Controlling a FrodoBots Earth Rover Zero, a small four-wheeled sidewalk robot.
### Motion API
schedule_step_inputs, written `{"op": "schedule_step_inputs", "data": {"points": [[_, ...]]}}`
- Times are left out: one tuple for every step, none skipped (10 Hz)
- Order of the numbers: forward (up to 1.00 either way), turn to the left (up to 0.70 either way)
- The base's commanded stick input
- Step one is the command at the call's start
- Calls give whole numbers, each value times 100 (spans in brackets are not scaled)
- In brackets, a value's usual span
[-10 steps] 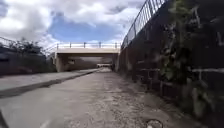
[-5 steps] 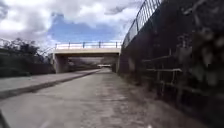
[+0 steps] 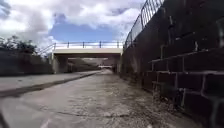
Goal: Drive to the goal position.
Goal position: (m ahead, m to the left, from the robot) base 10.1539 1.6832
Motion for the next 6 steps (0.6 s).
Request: {"op": "schedule_step_inputs", "data": {"points": [[100, 0], [100, 0], [100, 0], [100, 0], [100, 0], [100, 0]]}}
